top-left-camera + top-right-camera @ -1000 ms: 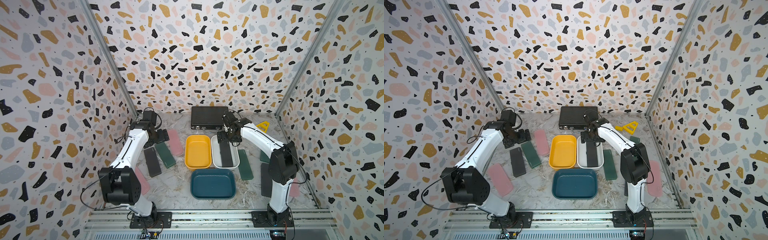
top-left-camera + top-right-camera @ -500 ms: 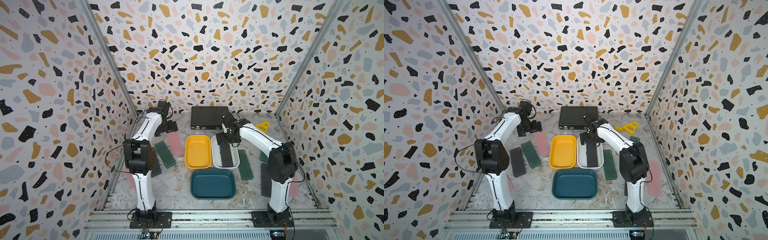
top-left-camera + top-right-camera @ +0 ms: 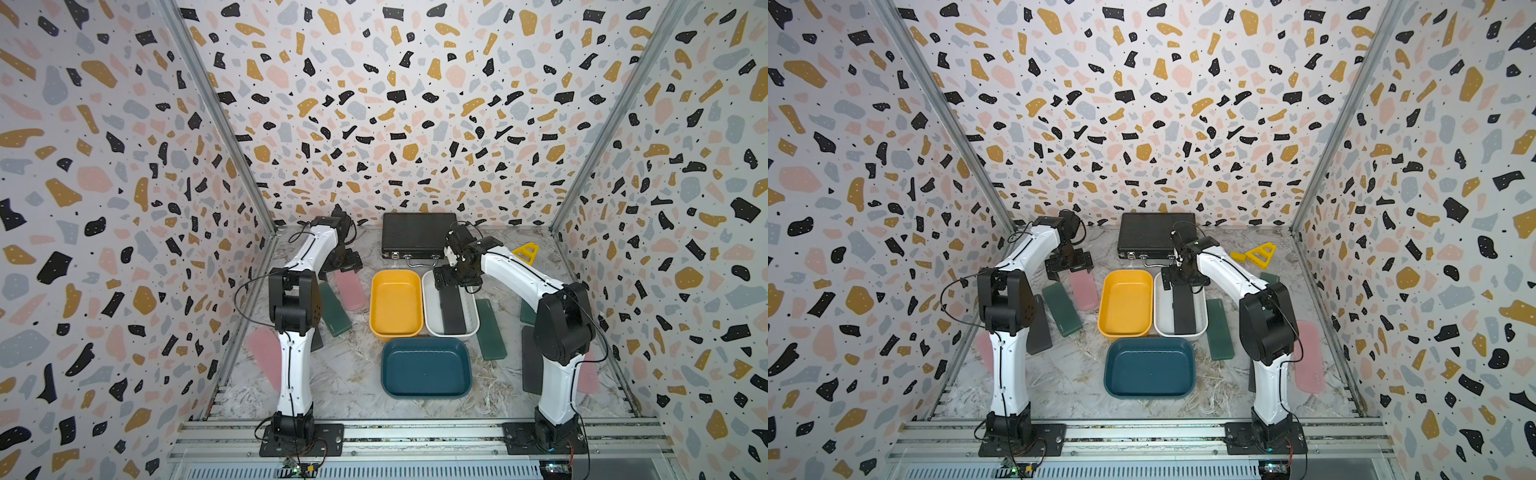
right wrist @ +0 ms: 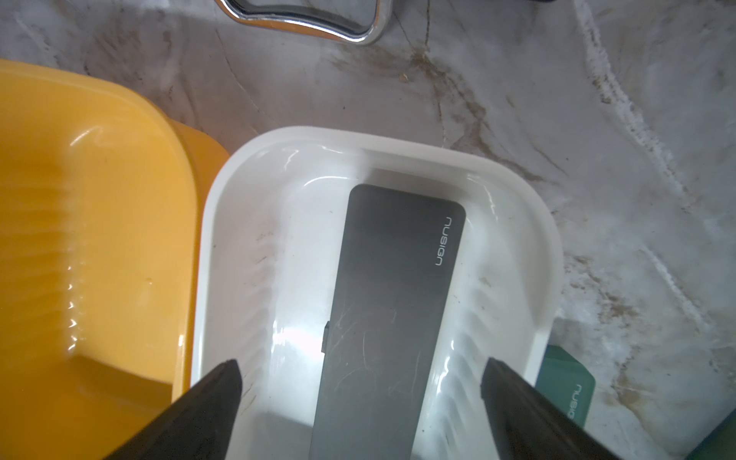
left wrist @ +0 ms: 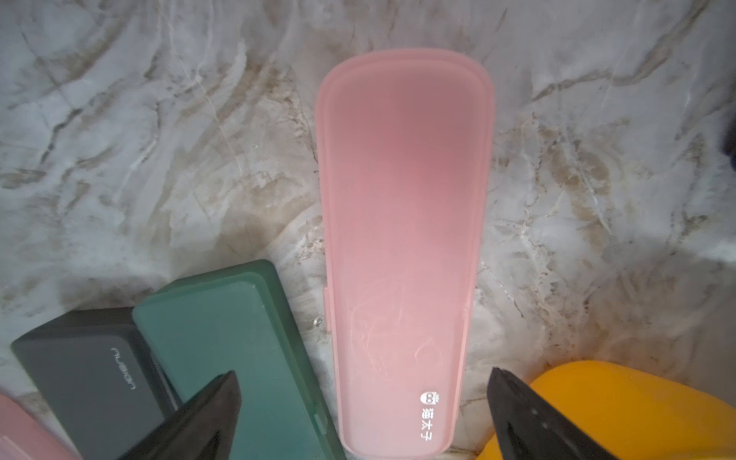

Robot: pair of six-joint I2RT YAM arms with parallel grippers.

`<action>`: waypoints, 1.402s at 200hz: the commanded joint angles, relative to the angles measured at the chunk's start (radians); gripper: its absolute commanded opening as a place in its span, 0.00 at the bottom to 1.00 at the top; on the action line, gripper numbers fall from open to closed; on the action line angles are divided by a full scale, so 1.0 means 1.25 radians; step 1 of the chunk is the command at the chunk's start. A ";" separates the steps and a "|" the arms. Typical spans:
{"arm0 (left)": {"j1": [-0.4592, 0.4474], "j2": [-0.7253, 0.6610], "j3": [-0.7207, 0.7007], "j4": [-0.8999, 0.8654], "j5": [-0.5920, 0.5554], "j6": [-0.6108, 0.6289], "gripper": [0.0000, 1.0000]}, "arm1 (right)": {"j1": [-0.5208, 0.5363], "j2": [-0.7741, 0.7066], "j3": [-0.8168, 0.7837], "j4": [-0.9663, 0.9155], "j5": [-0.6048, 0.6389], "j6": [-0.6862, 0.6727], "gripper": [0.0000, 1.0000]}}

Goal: Place the pencil cases by color into the storage box
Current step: Pick up the pencil case from the center of the board.

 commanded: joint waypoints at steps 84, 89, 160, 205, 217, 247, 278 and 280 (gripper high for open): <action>-0.021 0.066 0.052 0.008 0.015 -0.017 1.00 | -0.017 -0.033 -0.034 0.010 -0.016 -0.011 1.00; -0.020 0.070 0.053 0.007 0.014 -0.017 1.00 | -0.018 -0.033 -0.036 0.010 -0.017 -0.011 1.00; -0.020 0.091 0.040 0.014 -0.004 -0.019 1.00 | -0.024 -0.023 -0.045 0.021 -0.027 -0.008 1.00; -0.021 0.099 -0.006 0.054 0.032 -0.019 1.00 | -0.025 -0.020 -0.053 0.022 -0.025 -0.010 1.00; -0.021 0.101 -0.015 0.065 0.041 -0.017 1.00 | -0.025 -0.020 -0.054 0.023 -0.026 -0.008 1.00; -0.020 0.100 -0.030 0.079 0.046 -0.017 1.00 | -0.025 -0.019 -0.053 0.025 -0.029 -0.007 1.00; -0.021 0.100 -0.034 0.081 0.039 -0.018 0.97 | -0.026 -0.018 -0.055 0.026 -0.033 -0.006 1.00; -0.020 0.100 -0.034 0.081 0.038 -0.018 0.96 | -0.026 -0.018 -0.054 0.026 -0.033 -0.006 1.00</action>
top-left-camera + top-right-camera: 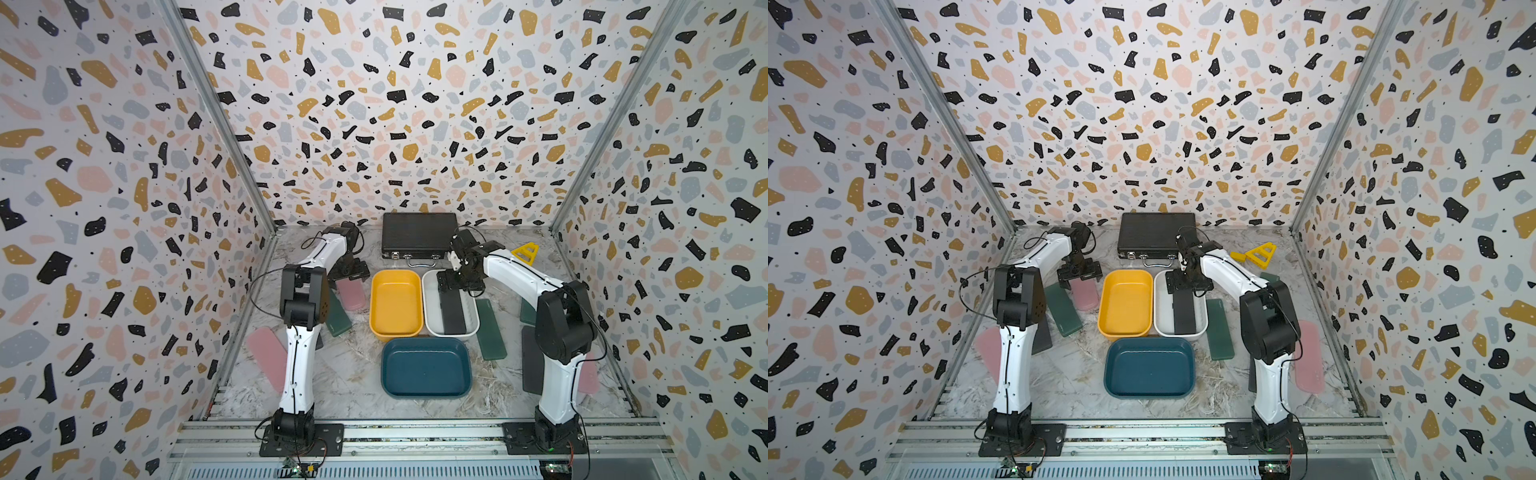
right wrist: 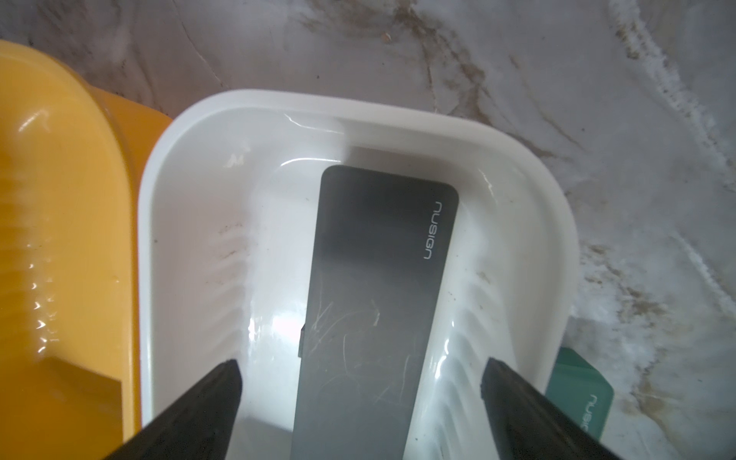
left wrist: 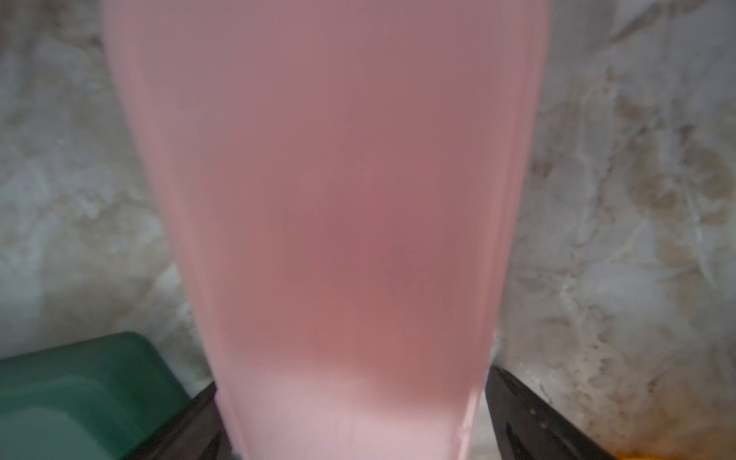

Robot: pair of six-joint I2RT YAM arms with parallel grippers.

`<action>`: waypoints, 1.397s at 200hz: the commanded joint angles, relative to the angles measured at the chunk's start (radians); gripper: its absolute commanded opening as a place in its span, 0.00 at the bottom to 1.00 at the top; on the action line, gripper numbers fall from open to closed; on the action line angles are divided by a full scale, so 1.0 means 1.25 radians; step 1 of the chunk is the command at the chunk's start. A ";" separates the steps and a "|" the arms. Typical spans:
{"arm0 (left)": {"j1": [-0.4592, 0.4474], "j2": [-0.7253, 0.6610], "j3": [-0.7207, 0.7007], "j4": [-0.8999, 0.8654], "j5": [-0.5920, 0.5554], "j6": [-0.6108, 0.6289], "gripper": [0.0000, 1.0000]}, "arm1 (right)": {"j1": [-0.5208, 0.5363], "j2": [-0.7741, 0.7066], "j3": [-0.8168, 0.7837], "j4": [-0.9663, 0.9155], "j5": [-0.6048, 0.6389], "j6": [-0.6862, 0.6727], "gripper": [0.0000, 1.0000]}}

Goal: Place the pencil cases by color into the storage box
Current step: Pick up the pencil case from the center of the board.

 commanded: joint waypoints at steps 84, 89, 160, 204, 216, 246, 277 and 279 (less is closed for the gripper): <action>-0.002 -0.017 -0.049 0.014 -0.025 -0.004 0.76 | -0.003 -0.037 -0.003 -0.011 -0.012 -0.004 0.99; -0.002 -0.023 -0.049 0.013 -0.026 -0.002 0.76 | -0.003 -0.040 -0.002 -0.012 -0.012 -0.004 0.99; -0.002 -0.125 -0.017 -0.019 -0.040 0.025 0.75 | -0.003 -0.105 -0.011 -0.034 -0.005 0.000 0.99; -0.002 -0.214 -0.044 -0.028 -0.029 0.030 0.75 | -0.003 -0.153 -0.035 -0.046 -0.001 0.004 0.99; -0.002 -0.245 -0.059 -0.033 -0.020 0.032 0.75 | -0.003 -0.169 -0.043 -0.051 0.003 0.005 0.99; -0.014 -0.332 -0.119 -0.037 -0.002 0.038 0.75 | -0.003 -0.205 -0.066 -0.062 0.011 0.008 0.99; -0.049 -0.411 -0.176 -0.060 0.005 0.055 0.75 | -0.003 -0.238 -0.097 -0.068 0.017 0.012 0.99; -0.052 -0.414 -0.179 -0.061 0.006 0.055 0.75 | -0.003 -0.240 -0.099 -0.068 0.017 0.012 0.99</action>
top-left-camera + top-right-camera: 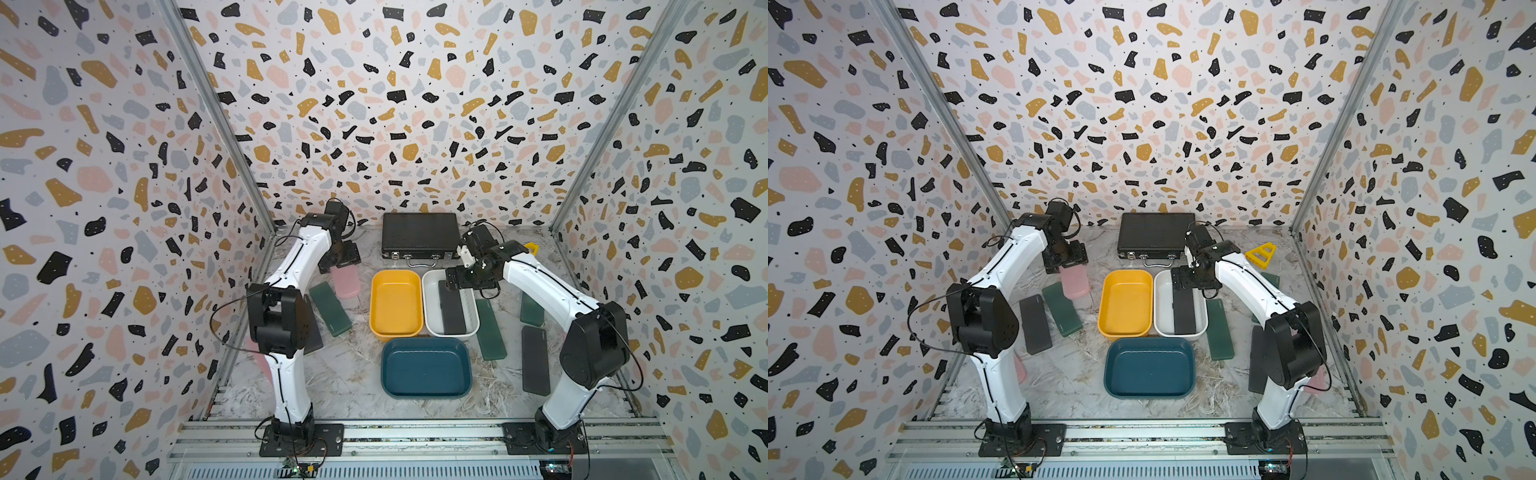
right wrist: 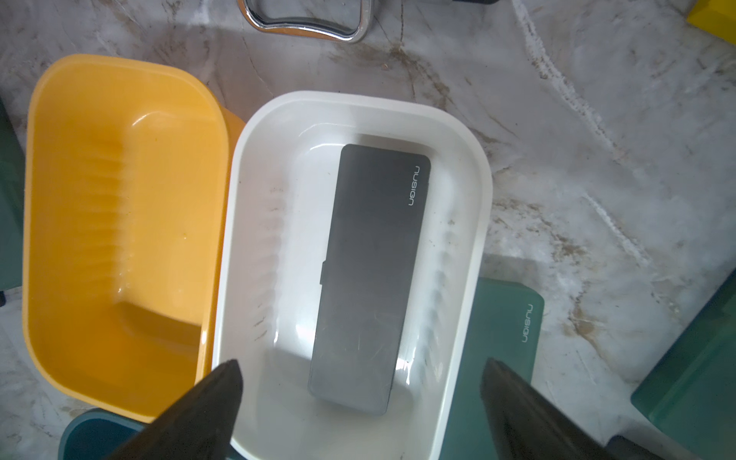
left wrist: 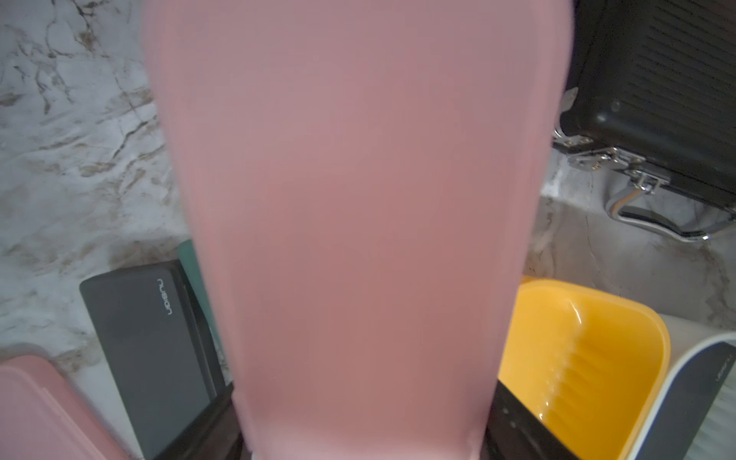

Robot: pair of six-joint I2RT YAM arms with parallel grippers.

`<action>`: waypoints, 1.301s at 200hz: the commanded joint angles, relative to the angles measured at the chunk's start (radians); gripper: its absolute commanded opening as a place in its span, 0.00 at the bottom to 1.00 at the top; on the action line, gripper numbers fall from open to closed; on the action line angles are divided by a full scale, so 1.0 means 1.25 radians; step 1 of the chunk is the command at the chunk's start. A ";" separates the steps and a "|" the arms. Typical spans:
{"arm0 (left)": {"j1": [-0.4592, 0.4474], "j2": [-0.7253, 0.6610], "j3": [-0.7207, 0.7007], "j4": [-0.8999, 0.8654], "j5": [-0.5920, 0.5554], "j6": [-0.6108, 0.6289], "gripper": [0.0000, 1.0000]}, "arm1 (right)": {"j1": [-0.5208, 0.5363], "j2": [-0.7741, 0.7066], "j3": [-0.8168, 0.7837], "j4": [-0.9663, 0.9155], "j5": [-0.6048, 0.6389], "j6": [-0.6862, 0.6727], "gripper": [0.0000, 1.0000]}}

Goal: Place the pencil cases by color into the storage box
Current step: Pick up the pencil case from the center of the board, then place the pencil case at the storage box.

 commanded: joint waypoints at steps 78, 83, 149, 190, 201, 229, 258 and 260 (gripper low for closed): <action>-0.154 -0.136 -0.103 -0.042 0.022 0.002 0.75 | -0.006 -0.110 -0.085 -0.043 0.023 0.010 0.99; -0.160 -0.134 -0.103 -0.039 0.022 -0.002 0.75 | -0.007 -0.114 -0.091 -0.041 0.023 0.011 0.99; -0.226 -0.042 -0.040 -0.024 0.026 -0.033 0.76 | -0.019 -0.171 -0.170 -0.041 0.024 -0.004 0.99; -0.246 0.006 -0.025 -0.001 0.027 -0.057 0.76 | -0.032 -0.200 -0.208 -0.041 0.018 -0.013 0.99; -0.253 0.021 -0.017 -0.001 0.026 -0.060 0.76 | -0.038 -0.209 -0.218 -0.042 0.016 -0.015 0.99; -0.269 0.061 0.010 -0.003 0.022 -0.065 0.76 | -0.049 -0.227 -0.240 -0.042 0.013 -0.024 0.99; -0.275 0.087 0.014 0.001 0.016 -0.074 0.76 | -0.057 -0.237 -0.253 -0.041 0.007 -0.035 0.99; -0.275 0.089 0.014 0.002 0.016 -0.075 0.76 | -0.058 -0.237 -0.254 -0.041 0.007 -0.034 0.99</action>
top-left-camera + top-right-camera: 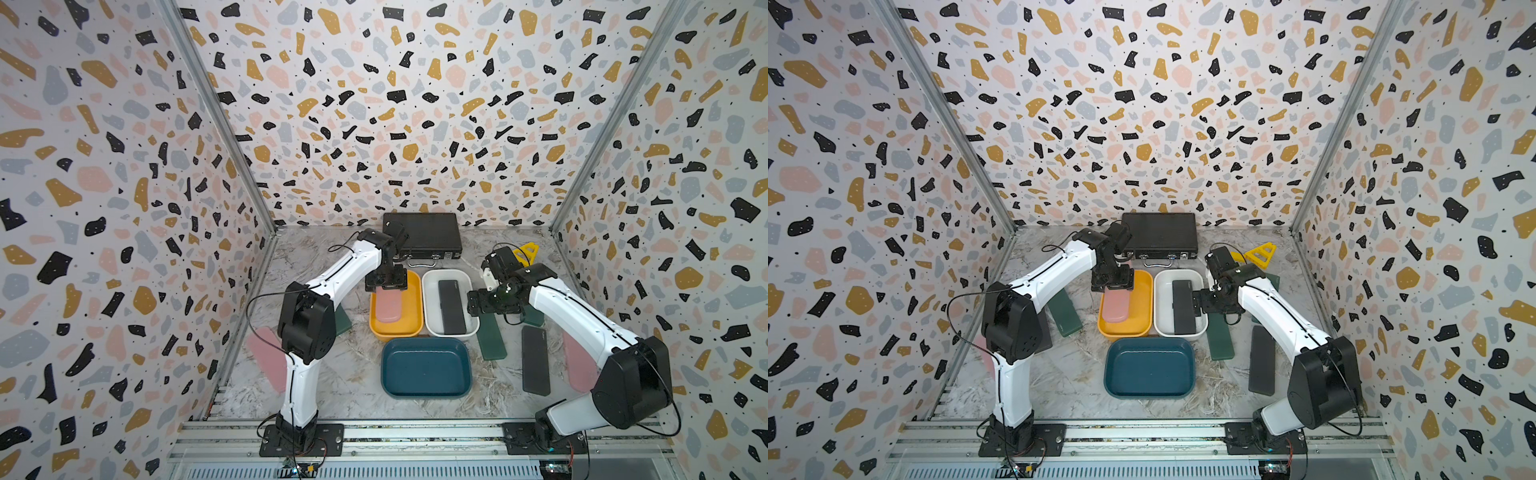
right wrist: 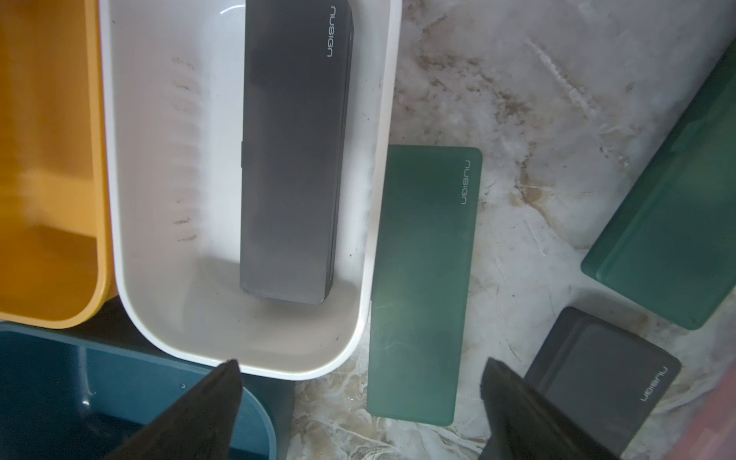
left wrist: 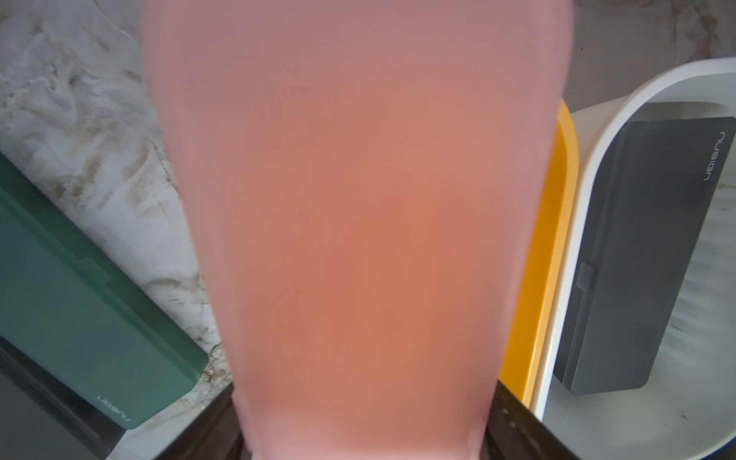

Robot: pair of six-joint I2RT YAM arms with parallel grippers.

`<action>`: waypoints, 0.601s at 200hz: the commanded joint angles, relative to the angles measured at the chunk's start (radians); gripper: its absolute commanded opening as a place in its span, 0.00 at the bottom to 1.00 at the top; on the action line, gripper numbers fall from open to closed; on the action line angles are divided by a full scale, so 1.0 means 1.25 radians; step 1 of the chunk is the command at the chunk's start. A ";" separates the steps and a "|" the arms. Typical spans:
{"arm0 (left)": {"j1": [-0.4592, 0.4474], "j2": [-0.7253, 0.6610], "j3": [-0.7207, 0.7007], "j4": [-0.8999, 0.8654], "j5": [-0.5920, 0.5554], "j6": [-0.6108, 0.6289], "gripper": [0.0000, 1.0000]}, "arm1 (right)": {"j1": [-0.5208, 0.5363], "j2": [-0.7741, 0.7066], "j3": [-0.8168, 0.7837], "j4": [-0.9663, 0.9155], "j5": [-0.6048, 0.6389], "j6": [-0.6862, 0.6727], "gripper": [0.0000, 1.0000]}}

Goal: Place the pencil cases by color into the storage box
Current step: Place the pencil case at the storage box.

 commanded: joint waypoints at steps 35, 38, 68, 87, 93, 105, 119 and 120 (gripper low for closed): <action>-0.009 0.035 0.007 0.017 -0.002 -0.022 0.76 | -0.014 -0.027 -0.009 -0.015 -0.013 -0.024 0.99; -0.010 0.037 0.006 0.017 -0.002 -0.022 0.76 | -0.014 -0.025 -0.008 -0.015 -0.014 -0.025 0.99; -0.011 0.051 -0.004 0.025 -0.003 -0.022 0.76 | -0.017 -0.021 -0.007 -0.016 -0.013 -0.030 0.99; -0.011 0.064 -0.007 0.026 -0.007 -0.022 0.76 | -0.019 -0.018 -0.005 -0.015 -0.016 -0.033 0.99; -0.011 0.068 -0.009 0.028 -0.007 -0.022 0.76 | -0.020 -0.018 -0.004 -0.015 -0.017 -0.036 0.99; -0.011 0.074 -0.014 0.034 -0.007 -0.023 0.76 | -0.021 -0.016 -0.003 -0.015 -0.018 -0.036 0.99; -0.011 0.079 -0.022 0.041 -0.007 -0.023 0.76 | -0.021 -0.011 -0.002 -0.015 -0.020 -0.038 0.99; -0.011 0.079 -0.023 0.041 -0.007 -0.023 0.76 | -0.021 -0.012 -0.002 -0.016 -0.021 -0.038 0.99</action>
